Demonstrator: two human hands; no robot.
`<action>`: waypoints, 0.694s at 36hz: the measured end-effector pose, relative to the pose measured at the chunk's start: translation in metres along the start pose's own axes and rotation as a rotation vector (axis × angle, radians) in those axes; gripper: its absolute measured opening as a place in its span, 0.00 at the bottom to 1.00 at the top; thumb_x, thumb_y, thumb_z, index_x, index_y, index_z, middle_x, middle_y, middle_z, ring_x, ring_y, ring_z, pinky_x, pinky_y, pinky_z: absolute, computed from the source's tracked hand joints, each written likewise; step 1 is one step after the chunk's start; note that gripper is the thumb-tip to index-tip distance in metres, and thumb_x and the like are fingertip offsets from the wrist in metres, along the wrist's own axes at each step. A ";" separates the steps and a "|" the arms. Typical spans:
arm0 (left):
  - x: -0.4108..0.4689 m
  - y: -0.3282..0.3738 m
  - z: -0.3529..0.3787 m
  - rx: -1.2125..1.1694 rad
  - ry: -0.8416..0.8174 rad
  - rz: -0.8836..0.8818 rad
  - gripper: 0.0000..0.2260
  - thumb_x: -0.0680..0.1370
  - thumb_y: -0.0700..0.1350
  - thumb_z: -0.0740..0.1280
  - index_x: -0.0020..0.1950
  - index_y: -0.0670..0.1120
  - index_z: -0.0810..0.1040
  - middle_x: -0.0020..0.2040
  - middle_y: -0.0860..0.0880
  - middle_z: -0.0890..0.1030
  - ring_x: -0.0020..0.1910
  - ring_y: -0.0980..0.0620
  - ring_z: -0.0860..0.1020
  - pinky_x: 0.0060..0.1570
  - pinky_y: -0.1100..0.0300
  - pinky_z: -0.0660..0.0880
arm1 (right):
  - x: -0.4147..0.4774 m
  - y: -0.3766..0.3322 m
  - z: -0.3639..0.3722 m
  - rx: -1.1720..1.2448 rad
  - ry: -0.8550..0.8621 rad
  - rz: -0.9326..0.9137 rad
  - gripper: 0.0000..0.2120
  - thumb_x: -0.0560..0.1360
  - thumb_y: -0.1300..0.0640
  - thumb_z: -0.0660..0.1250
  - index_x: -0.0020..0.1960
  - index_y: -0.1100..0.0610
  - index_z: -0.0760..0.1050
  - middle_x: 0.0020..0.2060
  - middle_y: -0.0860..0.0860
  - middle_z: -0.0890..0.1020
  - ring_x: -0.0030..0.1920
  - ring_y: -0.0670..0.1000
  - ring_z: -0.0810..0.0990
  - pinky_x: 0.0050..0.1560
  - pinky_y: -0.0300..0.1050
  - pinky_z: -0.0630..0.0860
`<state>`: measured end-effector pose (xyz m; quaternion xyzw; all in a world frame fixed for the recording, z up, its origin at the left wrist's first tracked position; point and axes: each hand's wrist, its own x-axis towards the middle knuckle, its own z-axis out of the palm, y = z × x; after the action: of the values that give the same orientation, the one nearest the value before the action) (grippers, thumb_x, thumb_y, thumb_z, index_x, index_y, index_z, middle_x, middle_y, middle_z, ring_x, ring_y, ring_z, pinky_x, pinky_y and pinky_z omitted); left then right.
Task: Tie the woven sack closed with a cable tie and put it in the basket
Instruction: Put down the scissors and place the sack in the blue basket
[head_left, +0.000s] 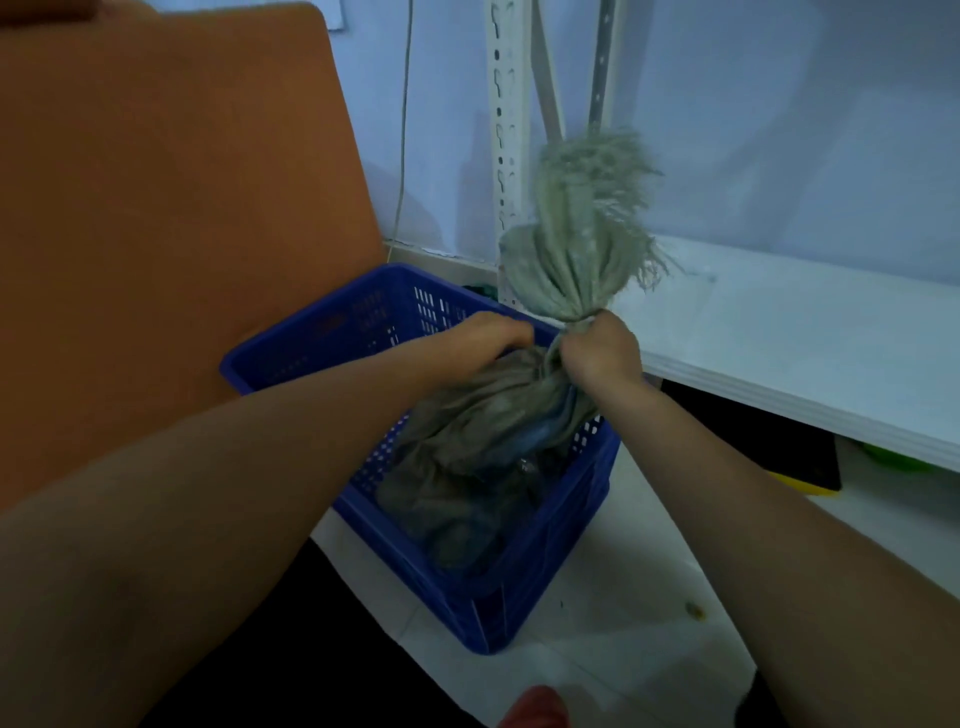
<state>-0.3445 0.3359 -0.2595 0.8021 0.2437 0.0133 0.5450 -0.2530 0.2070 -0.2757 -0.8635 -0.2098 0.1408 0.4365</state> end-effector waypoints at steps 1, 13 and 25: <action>0.001 0.005 0.004 -0.191 -0.045 -0.061 0.14 0.74 0.48 0.68 0.56 0.43 0.80 0.52 0.47 0.80 0.54 0.49 0.76 0.57 0.53 0.73 | -0.007 -0.002 0.001 -0.063 -0.016 -0.066 0.13 0.77 0.57 0.61 0.60 0.58 0.76 0.53 0.56 0.81 0.54 0.59 0.80 0.52 0.50 0.77; 0.009 0.011 -0.009 -0.670 0.312 -0.160 0.25 0.68 0.38 0.76 0.64 0.35 0.74 0.48 0.37 0.85 0.40 0.44 0.85 0.36 0.52 0.82 | -0.054 -0.022 0.032 0.073 -0.500 -0.292 0.18 0.76 0.56 0.71 0.65 0.52 0.74 0.55 0.50 0.80 0.56 0.52 0.79 0.54 0.46 0.75; 0.008 -0.010 -0.044 -0.592 0.503 -0.199 0.17 0.72 0.36 0.74 0.59 0.36 0.76 0.48 0.39 0.83 0.38 0.45 0.84 0.28 0.56 0.80 | -0.070 0.023 0.096 -0.265 -0.833 0.005 0.26 0.77 0.52 0.69 0.71 0.62 0.71 0.66 0.58 0.76 0.63 0.59 0.75 0.66 0.48 0.73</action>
<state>-0.3536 0.3805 -0.2524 0.5546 0.4318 0.2260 0.6745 -0.3496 0.2271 -0.3458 -0.7821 -0.3819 0.4500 0.1998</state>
